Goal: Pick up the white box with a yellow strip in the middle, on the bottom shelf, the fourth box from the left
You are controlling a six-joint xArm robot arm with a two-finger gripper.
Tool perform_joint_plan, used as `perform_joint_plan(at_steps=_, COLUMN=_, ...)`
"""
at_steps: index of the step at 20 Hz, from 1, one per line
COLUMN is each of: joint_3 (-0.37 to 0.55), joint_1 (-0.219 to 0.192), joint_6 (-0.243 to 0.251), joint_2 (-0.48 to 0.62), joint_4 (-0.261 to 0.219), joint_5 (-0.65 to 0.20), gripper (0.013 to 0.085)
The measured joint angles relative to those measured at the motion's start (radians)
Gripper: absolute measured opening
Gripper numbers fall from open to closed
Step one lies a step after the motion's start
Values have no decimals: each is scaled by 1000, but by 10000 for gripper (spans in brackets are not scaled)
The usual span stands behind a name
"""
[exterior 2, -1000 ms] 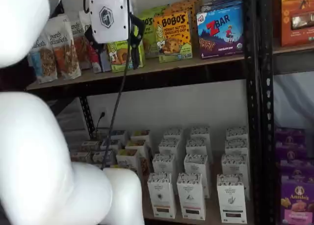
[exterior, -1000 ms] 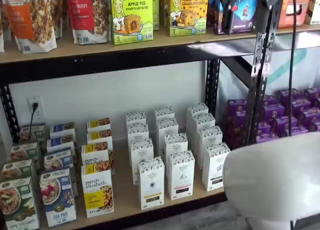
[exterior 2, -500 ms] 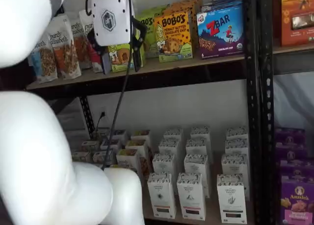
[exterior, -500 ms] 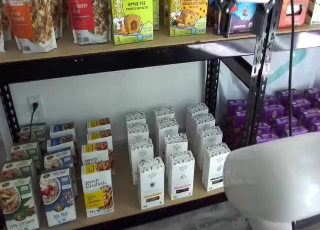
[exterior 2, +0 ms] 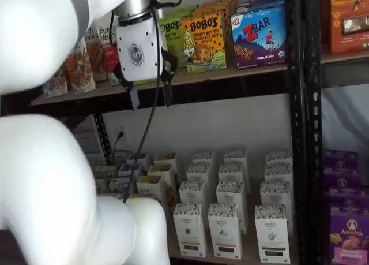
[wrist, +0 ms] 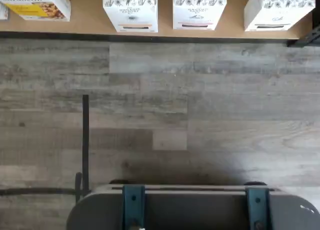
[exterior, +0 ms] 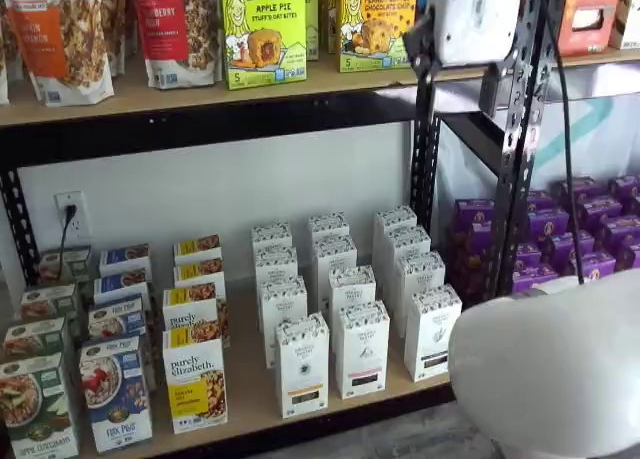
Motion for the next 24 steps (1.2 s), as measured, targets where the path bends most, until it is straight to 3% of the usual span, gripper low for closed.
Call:
perform_joint_plan(at_steps=2, joint_3=51, joint_1=14, joint_6=13, joint_2=-7, joint_4=-8, joint_5=-54, gripper=850)
perform_joint_plan(at_steps=8, joint_3=175, joint_1=113, joint_6=109, joint_2=29, joint_4=-104, joint_5=-178, gripper=850)
perform_joint_plan(at_steps=15, joint_3=326, joint_1=148, joint_6=153, joint_2=78, joint_4=-61, joint_5=-443, gripper=850)
perform_joint_plan(at_steps=17, joint_3=336, joint_1=157, joint_6=163, joint_2=121, joint_4=-56, joint_5=-482, gripper=850)
perform_joint_plan(at_steps=19, joint_3=333, joint_1=175, joint_6=189, joint_2=178, joint_4=-81, joint_5=-511, gripper=850)
perform_joint_plan(at_steps=24, joint_3=335, joint_1=171, joint_6=190, joint_2=322, joint_4=-75, joint_5=-642, gripper=850)
